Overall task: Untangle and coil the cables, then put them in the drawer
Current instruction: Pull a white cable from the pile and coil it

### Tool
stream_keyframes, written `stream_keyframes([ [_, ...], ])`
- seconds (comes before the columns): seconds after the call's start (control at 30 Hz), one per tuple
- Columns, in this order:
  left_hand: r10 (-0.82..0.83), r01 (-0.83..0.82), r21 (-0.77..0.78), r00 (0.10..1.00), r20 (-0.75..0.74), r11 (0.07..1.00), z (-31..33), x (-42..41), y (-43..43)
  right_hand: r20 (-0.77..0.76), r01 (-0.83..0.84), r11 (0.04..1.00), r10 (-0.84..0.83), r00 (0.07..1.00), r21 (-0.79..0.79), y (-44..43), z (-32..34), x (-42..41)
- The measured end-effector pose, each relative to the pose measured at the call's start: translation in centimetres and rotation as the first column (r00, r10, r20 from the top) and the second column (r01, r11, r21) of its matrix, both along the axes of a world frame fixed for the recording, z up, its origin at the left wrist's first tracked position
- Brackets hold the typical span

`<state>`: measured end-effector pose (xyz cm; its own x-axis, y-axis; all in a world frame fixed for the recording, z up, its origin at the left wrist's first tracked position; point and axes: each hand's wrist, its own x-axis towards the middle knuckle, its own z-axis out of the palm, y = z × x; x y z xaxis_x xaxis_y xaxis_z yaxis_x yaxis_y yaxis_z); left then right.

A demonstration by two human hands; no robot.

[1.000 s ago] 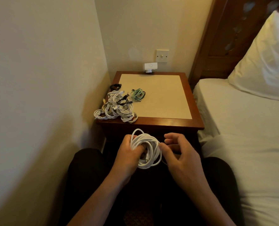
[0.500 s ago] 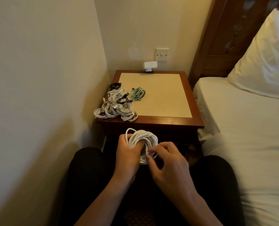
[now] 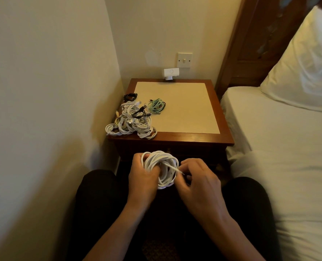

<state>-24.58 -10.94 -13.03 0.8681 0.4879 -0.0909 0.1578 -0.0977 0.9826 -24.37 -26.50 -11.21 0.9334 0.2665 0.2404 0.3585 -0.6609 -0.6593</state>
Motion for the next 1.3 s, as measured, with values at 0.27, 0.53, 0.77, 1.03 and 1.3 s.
stream_keyframes([
  [0.27, -0.127, 0.089, -0.504, 0.991, -0.04, 0.859, 0.3, 0.3, 1.1, 0.006, -0.051, 0.997, 0.052, 0.999, -0.06, -1.9, -1.9, 0.6],
  [0.53, -0.133, 0.128, -0.444, 0.991, 0.021, 0.887, 0.3, -0.4, -0.4, -0.259, 0.121, 0.982, -0.079, 0.963, 0.148, -0.9, -1.3, 0.7],
  [0.77, -0.127, 0.133, -0.37, 0.991, 0.042, 0.919, 0.4, -0.4, -0.8, -0.666, 0.235, 0.778, 0.292, 0.686, 0.583, -1.4, -0.9, 1.6],
  [1.03, -0.188, 0.185, -0.561, 0.981, 0.052, 0.807, 1.0, -0.5, -1.0, -0.632, 0.22, 0.672, 0.46, 0.624, 0.707, -2.5, -1.0, 1.8],
  [1.3, -0.236, 0.225, -0.669, 0.969, 0.075, 0.709, 0.2, -0.4, -1.2, -0.688, 0.34, 0.637, 0.438, 0.578, 0.691, -2.4, -2.1, 2.5],
])
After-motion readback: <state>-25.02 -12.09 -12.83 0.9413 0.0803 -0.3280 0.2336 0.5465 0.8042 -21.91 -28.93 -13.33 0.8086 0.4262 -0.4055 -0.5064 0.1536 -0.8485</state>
